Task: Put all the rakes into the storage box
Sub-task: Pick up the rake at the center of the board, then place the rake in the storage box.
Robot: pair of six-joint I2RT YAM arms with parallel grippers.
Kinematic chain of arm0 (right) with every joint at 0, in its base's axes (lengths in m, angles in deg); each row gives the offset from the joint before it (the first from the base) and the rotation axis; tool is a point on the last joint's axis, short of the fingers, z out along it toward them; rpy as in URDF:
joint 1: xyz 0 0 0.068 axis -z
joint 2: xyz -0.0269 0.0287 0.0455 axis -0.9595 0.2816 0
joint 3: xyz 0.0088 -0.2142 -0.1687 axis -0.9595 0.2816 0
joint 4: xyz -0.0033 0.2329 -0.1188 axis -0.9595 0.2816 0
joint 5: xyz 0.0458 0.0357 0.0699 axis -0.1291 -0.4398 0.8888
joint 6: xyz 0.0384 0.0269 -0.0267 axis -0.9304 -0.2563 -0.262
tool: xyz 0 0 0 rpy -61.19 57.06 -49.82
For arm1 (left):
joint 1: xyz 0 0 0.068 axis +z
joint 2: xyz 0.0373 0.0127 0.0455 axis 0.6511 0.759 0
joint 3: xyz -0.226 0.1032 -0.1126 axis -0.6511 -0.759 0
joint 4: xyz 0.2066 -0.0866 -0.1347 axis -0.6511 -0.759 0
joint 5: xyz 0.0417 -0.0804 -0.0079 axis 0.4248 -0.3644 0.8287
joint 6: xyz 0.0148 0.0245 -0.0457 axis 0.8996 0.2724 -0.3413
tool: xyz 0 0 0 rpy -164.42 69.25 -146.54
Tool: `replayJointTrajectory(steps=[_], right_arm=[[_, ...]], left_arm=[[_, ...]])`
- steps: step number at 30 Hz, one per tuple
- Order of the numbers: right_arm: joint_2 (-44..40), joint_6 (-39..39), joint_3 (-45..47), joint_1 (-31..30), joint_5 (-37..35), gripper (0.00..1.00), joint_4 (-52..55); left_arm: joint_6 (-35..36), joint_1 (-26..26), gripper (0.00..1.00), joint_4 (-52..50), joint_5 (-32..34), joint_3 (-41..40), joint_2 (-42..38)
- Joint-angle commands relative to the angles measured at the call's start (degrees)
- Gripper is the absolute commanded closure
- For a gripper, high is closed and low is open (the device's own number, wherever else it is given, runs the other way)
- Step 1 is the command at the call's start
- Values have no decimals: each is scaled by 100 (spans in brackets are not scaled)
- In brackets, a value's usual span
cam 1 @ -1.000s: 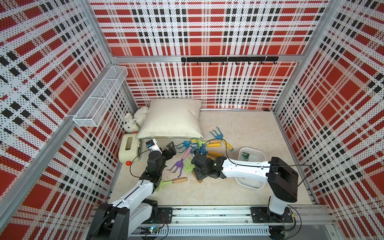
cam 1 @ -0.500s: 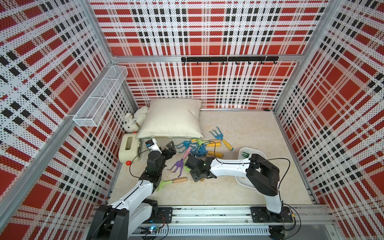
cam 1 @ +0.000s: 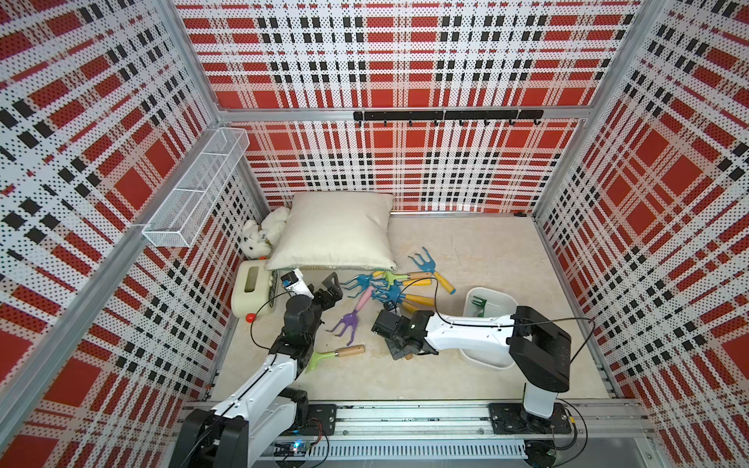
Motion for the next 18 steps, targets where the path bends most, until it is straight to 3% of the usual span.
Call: replayJointTrajectory(steps=[1, 9, 14, 18], right_arm=[[-784, -418, 249, -43, -461, 100, 69], [-2085, -777, 670, 393, -1238, 100, 575], [-3252, -1056, 1295, 1347, -1332, 100, 830], [-4167, -927, 2080, 2570, -752, 100, 507]], left_arm=[[-10, -10, 1, 60, 65, -85, -141], [79, -38, 1, 51, 234, -233, -594], [84, -36, 1, -64, 286, -211, -743], [4, -62, 1, -63, 381, -237, -770]])
